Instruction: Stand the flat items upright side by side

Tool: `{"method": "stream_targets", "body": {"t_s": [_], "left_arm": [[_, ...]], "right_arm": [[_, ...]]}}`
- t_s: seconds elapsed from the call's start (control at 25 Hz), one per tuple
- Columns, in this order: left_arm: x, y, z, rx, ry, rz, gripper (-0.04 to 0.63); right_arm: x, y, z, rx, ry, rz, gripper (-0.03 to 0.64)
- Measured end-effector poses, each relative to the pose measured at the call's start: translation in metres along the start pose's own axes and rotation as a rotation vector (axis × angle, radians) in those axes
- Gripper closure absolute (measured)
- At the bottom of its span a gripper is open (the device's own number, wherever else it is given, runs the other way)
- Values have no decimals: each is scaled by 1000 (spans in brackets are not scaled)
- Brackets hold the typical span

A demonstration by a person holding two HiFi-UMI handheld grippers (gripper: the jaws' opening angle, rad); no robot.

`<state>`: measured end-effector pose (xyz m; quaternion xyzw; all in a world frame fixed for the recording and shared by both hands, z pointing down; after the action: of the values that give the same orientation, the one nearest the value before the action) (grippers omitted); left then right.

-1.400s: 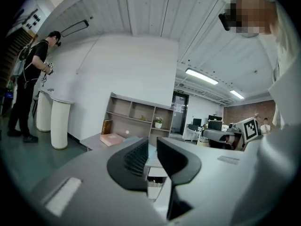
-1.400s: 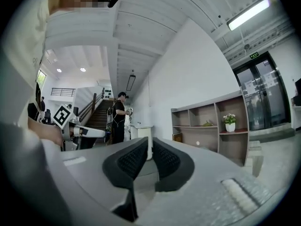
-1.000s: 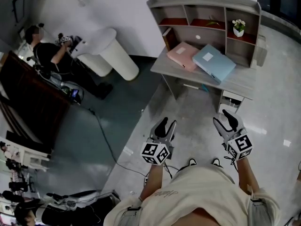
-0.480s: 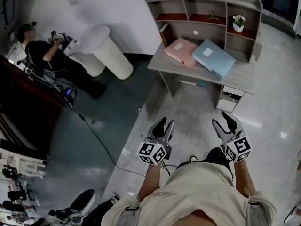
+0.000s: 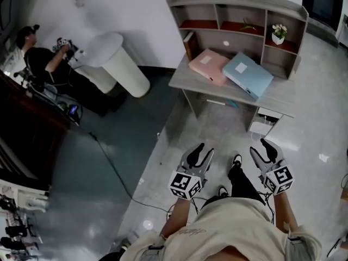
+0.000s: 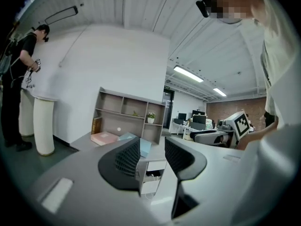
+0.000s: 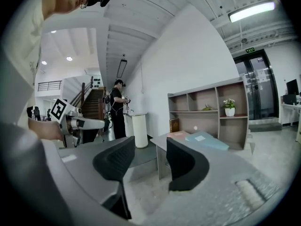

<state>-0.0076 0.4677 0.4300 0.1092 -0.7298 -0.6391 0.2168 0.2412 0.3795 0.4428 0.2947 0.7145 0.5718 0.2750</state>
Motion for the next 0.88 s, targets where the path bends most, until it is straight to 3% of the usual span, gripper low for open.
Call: {"method": "stream_targets", "body": {"t_s": [0.2,0.4,0.76,0.88], "left_arm": [[21,7,-15,60,-43,-37,413],[60,-1,-39,83,-57,35,413],[138,-28,-127,96,-76,55,414],[157,-37,-163,125,-75,3,414]], "right_arm": [[0,2,-46,10,-55,0,403],[-19,-13,-101,-11,-77,-12,403],[-89,-18,-191,-1,-92,-4,403],[-111,-20,-225,8,-115,13,403]]}}
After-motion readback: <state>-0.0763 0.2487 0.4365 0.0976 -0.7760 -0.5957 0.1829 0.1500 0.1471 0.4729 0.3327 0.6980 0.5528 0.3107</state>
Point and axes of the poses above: the fingertips, and each gripper's own axes: z backward along the fingers, x to its left, y out of its underside, the point moved 7 cm from there along z, backward along the fingers, and after that the axes turned 8 degrees about y, right-handed, at the moved point
